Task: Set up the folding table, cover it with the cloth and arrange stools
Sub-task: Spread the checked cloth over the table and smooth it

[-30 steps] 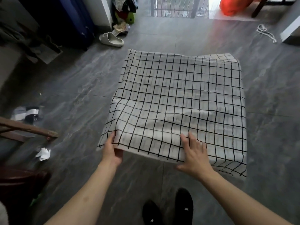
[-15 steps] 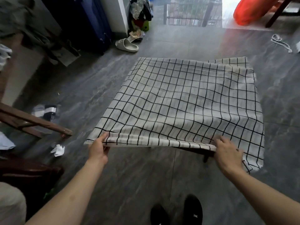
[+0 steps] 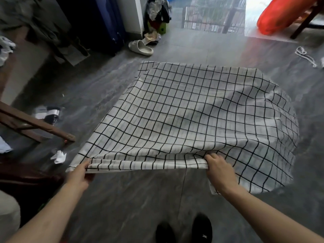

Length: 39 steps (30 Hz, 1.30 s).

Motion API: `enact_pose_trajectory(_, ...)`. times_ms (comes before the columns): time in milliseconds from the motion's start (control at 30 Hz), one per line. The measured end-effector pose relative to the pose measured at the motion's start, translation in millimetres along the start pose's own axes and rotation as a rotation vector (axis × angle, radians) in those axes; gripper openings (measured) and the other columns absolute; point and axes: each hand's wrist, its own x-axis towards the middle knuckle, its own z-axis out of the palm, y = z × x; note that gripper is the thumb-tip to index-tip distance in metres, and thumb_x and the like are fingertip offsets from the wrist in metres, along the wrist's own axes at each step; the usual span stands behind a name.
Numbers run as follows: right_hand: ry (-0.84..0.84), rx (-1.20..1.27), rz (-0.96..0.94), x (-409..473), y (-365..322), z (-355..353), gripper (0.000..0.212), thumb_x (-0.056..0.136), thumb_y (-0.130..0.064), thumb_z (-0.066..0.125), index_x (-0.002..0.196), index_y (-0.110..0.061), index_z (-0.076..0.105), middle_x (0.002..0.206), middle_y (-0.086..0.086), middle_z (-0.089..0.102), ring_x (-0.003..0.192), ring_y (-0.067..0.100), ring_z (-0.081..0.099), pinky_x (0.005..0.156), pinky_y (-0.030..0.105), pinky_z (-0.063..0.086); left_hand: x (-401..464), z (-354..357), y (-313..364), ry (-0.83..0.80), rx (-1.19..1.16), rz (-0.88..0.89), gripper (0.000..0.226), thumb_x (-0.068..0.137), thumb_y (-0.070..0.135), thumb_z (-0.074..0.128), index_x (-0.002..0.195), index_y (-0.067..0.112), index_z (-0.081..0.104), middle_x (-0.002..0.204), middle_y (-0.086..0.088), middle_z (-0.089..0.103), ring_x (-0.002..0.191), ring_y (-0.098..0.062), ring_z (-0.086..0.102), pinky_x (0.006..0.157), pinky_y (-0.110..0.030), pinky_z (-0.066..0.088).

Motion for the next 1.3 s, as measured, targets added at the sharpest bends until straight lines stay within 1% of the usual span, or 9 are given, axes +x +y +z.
enact_pose_trajectory(133, -0.083, 0.102, -0.026, -3.8, -1.3, 8.6, 0.025, 0.091, -0.011, 0.046, 0.111, -0.024, 0.056, 0.106, -0.004, 0.055, 0.102, 0.020, 0.058, 0.066, 0.032, 0.046, -4.8, 12.5, -4.3, -0.072, 0.081, -0.074, 0.009, 0.096, 0.010, 0.053, 0.089, 0.014, 0.056, 0.052, 0.000, 0.067, 0.052, -0.013, 0.065, 0.040, -0.020, 0.052)
enact_pose_trajectory(267, -0.154, 0.096, -0.069, -8.3, -10.0, 11.8, 0.027, 0.093, -0.010, 0.043, 0.114, -0.021, 0.056, 0.109, 0.000, 0.058, 0.103, 0.021, 0.057, 0.074, 0.036, 0.048, -12.9, 38.2, -11.5, -0.088, 0.153, -0.067, 0.014, 0.095, 0.007, 0.053, 0.103, 0.018, 0.055, 0.106, -0.003, 0.063, 0.077, -0.012, 0.061, 0.086, -0.025, 0.047)
enact_pose_trajectory(333, -0.228, 0.068, -0.086, -11.9, -15.2, 12.1, 0.025, 0.091, -0.008, 0.044, 0.109, -0.018, 0.058, 0.106, 0.003, 0.060, 0.101, 0.024, 0.058, 0.072, 0.035, 0.046, -14.6, 50.9, -15.5, -0.105, 0.200, -0.062, 0.012, 0.095, 0.008, 0.053, 0.097, 0.019, 0.055, 0.106, -0.001, 0.060, 0.095, -0.015, 0.059, 0.096, -0.029, 0.040)
enact_pose_trajectory(533, -0.368, 0.073, -0.220, -23.1, -15.1, 11.8, 0.022, 0.092, -0.017, 0.047, 0.112, -0.020, 0.056, 0.115, 0.001, 0.060, 0.106, 0.024, 0.058, 0.075, 0.036, 0.048, -16.3, 80.1, -37.1, -0.151, 0.365, -0.073, 0.012, 0.088, 0.010, 0.062, 0.098, 0.014, 0.058, 0.082, -0.006, 0.060, 0.072, -0.018, 0.057, 0.064, -0.030, 0.047)
enact_pose_trajectory(667, -0.429, 0.146, -0.235, -28.0, 0.4, 0.6, 0.053, 0.092, -0.049, 0.048, 0.140, -0.029, 0.043, 0.148, -0.006, 0.038, 0.136, 0.020, 0.038, 0.107, 0.038, 0.040, -2.0, 88.9, -56.3, -0.146, 0.566, -0.066, 0.106, 0.045, 0.034, 0.088, 0.138, 0.006, 0.046, 0.125, -0.019, 0.060, 0.111, -0.036, 0.059, 0.101, -0.049, 0.046)
enact_pose_trajectory(767, -0.237, 0.154, -0.153, -21.8, 27.3, -10.3, 0.054, 0.096, -0.046, 0.047, 0.145, -0.026, 0.039, 0.154, -0.002, 0.029, 0.140, 0.017, 0.031, 0.112, 0.036, 0.034, -42.6, 113.1, -62.7, -0.037, 0.857, 0.195, 0.119, 0.068, 0.017, 0.085, 0.154, 0.015, 0.003, 0.156, -0.019, 0.021, 0.139, -0.036, 0.029, 0.114, -0.047, 0.029)
enact_pose_trajectory(900, -0.002, 0.147, 0.113, -7.8, 84.6, -17.7, 0.053, 0.091, -0.031, 0.055, 0.141, -0.019, 0.041, 0.152, 0.010, 0.029, 0.137, 0.027, 0.034, 0.108, 0.040, 0.039, -60.4, 138.7, -79.9, -0.222, 1.509, 0.691, 0.081, 0.077, 0.031, 0.073, 0.146, 0.026, 0.032, 0.161, -0.006, -0.004, 0.148, -0.030, 0.003, 0.118, -0.049, 0.008)
enact_pose_trajectory(1033, -0.142, 0.172, 0.349, -3.0, 142.0, -19.0, 0.066, 0.091, -0.033, 0.055, 0.149, -0.027, 0.024, 0.160, 0.010, 0.008, 0.145, 0.032, 0.018, 0.112, 0.050, 0.032, -80.2, 170.4, -101.6, -0.406, 1.954, 1.040, 0.060, 0.084, 0.035, 0.060, 0.139, 0.041, 0.038, 0.162, 0.000, -0.004, 0.149, -0.023, -0.007, 0.120, -0.050, 0.002)
enact_pose_trajectory(1300, -0.145, 0.210, 0.379, 20.5, 183.7, -21.3, 0.066, 0.095, -0.045, 0.045, 0.153, -0.034, 0.013, 0.163, 0.005, 0.006, 0.149, 0.028, 0.012, 0.115, 0.057, 0.024, -79.9, 184.3, -144.9, -0.778, 1.965, 1.074, 0.079, 0.085, 0.029, 0.063, 0.149, 0.043, 0.019, 0.160, 0.008, -0.017, 0.149, -0.019, -0.011, 0.118, -0.047, 0.017)
